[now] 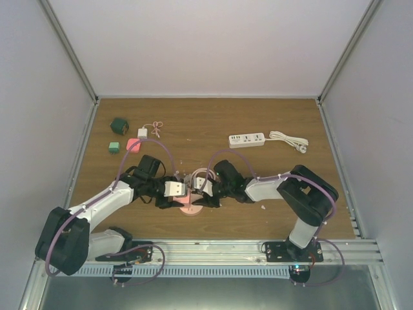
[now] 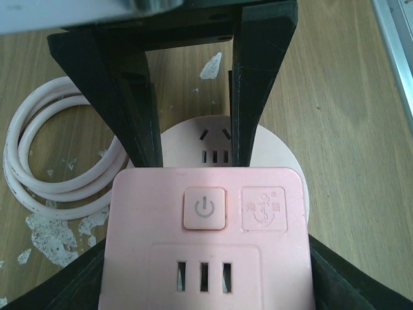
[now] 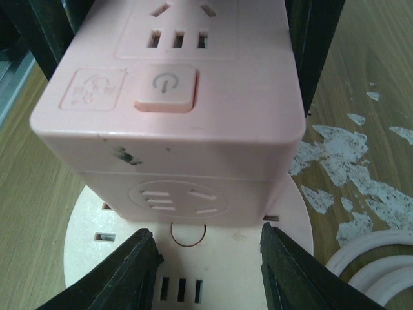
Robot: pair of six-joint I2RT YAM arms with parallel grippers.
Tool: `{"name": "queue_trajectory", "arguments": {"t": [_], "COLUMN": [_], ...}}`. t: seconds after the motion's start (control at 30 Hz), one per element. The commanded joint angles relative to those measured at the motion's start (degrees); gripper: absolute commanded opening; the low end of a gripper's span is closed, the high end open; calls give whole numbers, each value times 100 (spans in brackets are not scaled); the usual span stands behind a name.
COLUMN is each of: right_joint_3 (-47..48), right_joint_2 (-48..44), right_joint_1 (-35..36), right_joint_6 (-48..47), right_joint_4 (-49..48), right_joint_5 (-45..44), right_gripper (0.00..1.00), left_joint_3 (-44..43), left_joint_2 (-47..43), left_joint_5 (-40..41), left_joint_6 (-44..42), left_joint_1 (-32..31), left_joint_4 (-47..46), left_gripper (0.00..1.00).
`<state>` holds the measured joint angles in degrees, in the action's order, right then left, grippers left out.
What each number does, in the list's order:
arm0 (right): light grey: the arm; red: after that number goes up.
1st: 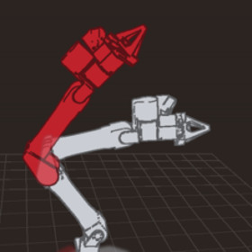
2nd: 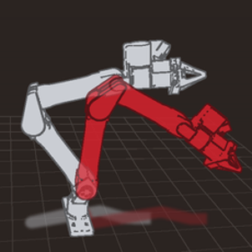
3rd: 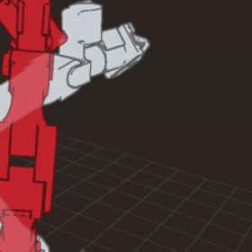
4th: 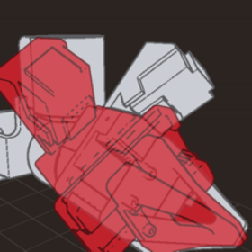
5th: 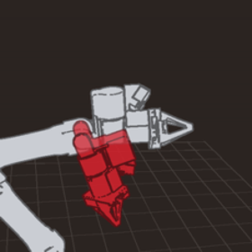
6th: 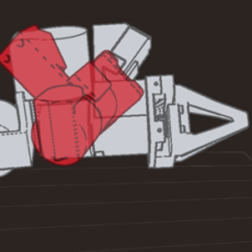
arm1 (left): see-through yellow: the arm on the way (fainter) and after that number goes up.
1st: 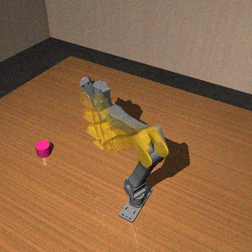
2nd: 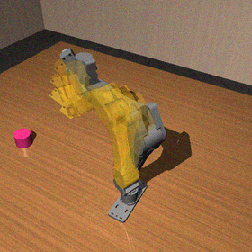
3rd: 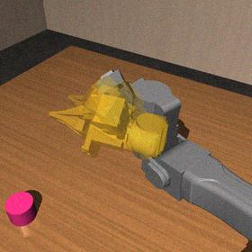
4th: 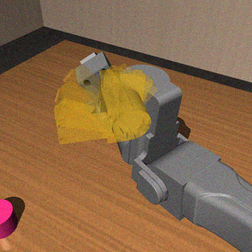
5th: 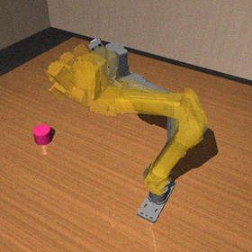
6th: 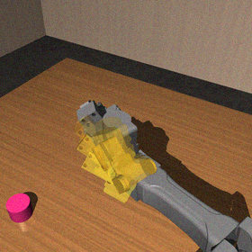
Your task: Pull the plug off the socket
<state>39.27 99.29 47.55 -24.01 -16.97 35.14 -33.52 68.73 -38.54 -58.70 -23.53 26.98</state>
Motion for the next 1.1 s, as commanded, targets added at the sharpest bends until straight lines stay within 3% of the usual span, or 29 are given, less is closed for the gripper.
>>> {"name": "queue_trajectory", "arguments": {"t": [0.0, 0.37, 0.77, 0.97, 1.07], "right_joint_3": [-116, 25, 155, 195, 200], "right_joint_2": [463, 823, 1033, 1067, 1058], "right_joint_1": [147, 509, 504, 496, 501], "right_joint_6": [-53, -122, -46, -7, -12], "right_joint_4": [678, 804, 918, 959, 965], "right_joint_5": [-578, -868, -817, -799, -793], "right_gripper": [45, 45, 44, 42, 42], "left_joint_3": [-41, -466, 128, 328, 139], "left_joint_2": [-432, -7, -931, -990, -949], "left_joint_5": [-508, -1455, -959, -889, -1226], "left_joint_6": [-129, 330, -606, -593, -372], "left_joint_1": [-8, 459, 347, 302, 452], "left_joint_4": [-694, -152, -308, -448, -240], "left_gripper": [27, 26, 26, 26, 26]}}
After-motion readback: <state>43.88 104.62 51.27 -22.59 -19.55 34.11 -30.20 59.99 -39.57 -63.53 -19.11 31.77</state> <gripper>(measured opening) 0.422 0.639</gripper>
